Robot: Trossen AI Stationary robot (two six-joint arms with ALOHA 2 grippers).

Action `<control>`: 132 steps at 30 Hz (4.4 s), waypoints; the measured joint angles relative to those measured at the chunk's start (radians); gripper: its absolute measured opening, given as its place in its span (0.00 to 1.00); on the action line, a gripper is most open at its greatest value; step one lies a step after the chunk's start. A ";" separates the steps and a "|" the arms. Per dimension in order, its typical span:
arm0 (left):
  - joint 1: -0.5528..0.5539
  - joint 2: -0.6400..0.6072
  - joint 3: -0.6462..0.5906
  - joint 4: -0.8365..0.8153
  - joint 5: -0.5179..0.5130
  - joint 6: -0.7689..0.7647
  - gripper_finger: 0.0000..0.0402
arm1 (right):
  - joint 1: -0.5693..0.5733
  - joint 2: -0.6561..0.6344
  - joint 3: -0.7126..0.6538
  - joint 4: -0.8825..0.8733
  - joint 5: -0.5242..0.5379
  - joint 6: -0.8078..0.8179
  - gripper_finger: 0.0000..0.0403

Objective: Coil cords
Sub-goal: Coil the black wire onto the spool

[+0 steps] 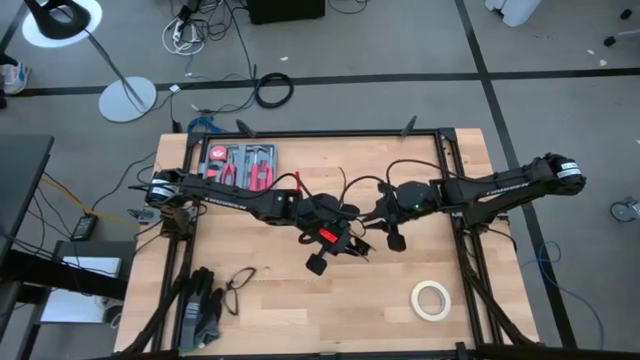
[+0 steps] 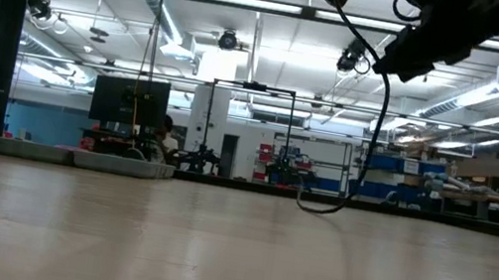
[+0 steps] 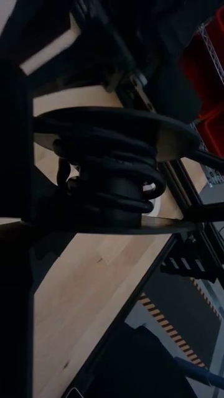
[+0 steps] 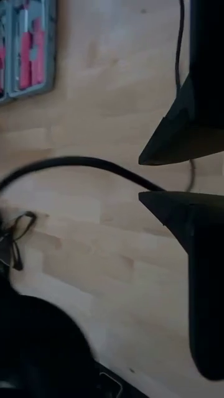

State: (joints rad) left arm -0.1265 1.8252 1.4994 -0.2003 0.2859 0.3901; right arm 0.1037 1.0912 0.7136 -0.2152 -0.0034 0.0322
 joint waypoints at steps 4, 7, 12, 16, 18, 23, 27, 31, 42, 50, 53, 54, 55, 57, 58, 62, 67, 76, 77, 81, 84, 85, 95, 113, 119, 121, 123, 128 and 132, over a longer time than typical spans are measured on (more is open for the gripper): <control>0.000 0.000 0.000 0.000 -0.003 0.000 0.00 | 0.010 -0.005 -0.026 0.011 0.000 0.010 0.19; 0.000 0.000 0.000 0.003 -0.009 0.000 0.00 | 0.017 -0.011 -0.048 0.033 0.000 0.027 0.19; 0.000 0.000 0.000 0.022 -0.025 0.004 0.00 | 0.028 -0.013 -0.079 0.078 -0.004 0.063 0.19; 0.000 0.000 0.000 0.028 -0.027 0.005 0.00 | 0.033 -0.013 -0.124 0.177 -0.004 0.087 0.19; 0.000 0.000 0.000 0.027 -0.030 0.005 0.00 | 0.033 -0.013 -0.147 0.206 0.007 0.099 0.19; 0.000 0.000 0.000 0.031 -0.033 0.005 0.00 | 0.033 -0.013 -0.226 0.363 0.031 0.124 0.19; 0.000 0.000 0.000 0.035 -0.051 0.006 0.00 | 0.033 -0.013 -0.277 0.470 0.033 0.143 0.19; 0.000 0.000 0.000 0.060 -0.053 0.008 0.00 | 0.033 -0.012 -0.286 0.495 0.036 0.150 0.19; -0.015 0.000 0.000 0.077 -0.154 0.069 0.00 | 0.033 -0.011 -0.286 0.530 0.038 0.174 0.19; -0.014 0.000 0.000 0.115 -0.189 0.075 0.00 | 0.033 -0.011 -0.286 0.534 0.087 0.185 0.11; -0.014 0.000 0.000 0.115 -0.205 0.077 0.00 | 0.036 -0.011 -0.286 0.529 0.091 0.156 0.03; -0.014 0.000 0.000 0.116 -0.212 0.077 0.00 | 0.038 -0.011 -0.286 0.528 0.093 0.157 0.03; -0.014 0.000 0.000 0.118 -0.215 0.078 0.00 | 0.040 -0.011 -0.286 0.527 0.092 0.157 0.02; -0.014 0.000 0.000 0.120 -0.218 0.078 0.00 | 0.053 -0.011 -0.286 0.513 0.090 0.160 0.02; -0.014 0.000 0.000 0.118 -0.218 0.078 0.00 | 0.063 -0.011 -0.286 0.501 0.094 0.171 0.01; -0.014 0.000 0.000 0.082 -0.210 0.077 0.00 | 0.112 -0.011 -0.286 0.446 0.093 0.176 0.01; -0.014 0.000 0.000 0.049 -0.214 0.069 0.00 | 0.183 -0.011 -0.286 0.401 0.082 0.183 0.01; -0.014 0.000 0.000 -0.003 -0.226 0.043 0.00 | 0.305 -0.019 -0.286 0.357 0.082 0.119 0.01; -0.014 0.000 0.000 -0.012 -0.228 0.043 0.00 | 0.314 -0.026 -0.286 0.351 0.082 0.103 0.01; -0.014 0.000 0.000 -0.037 -0.231 0.026 0.00 | 0.335 -0.078 -0.286 0.326 0.075 0.086 0.01; -0.013 0.000 0.000 -0.053 -0.234 0.024 0.00 | 0.356 -0.132 -0.286 0.312 0.051 0.086 0.01; -0.013 0.000 0.000 -0.056 -0.236 0.024 0.00 | 0.364 -0.151 -0.286 0.303 0.051 0.089 0.01; -0.013 0.000 0.001 -0.066 -0.266 0.024 0.00 | 0.473 -0.312 -0.286 0.241 0.080 0.147 0.01; -0.009 0.024 0.002 -0.015 -0.208 -0.117 0.00 | 0.396 -0.363 -0.129 0.117 0.001 -0.092 0.01; -0.008 0.079 0.002 -0.001 -0.099 -0.193 0.00 | 0.306 -0.351 -0.084 0.021 -0.034 -0.120 0.01; -0.008 0.093 0.002 0.009 -0.079 -0.208 0.00 | 0.274 -0.345 -0.080 0.013 -0.060 -0.125 0.01; -0.007 0.099 0.001 0.018 -0.072 -0.218 0.00 | 0.243 -0.334 -0.077 0.024 -0.090 -0.144 0.01; -0.008 0.119 -0.001 0.075 -0.059 -0.224 0.00 | 0.174 -0.297 -0.075 0.054 -0.134 -0.192 0.01; -0.008 0.128 -0.001 0.100 -0.045 -0.227 0.00 | 0.133 -0.271 -0.075 0.104 -0.147 -0.246 0.01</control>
State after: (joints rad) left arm -0.1345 1.9535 1.4982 -0.1001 0.2405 0.1633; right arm 0.2365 0.8203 0.6384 -0.1115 -0.1499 -0.2140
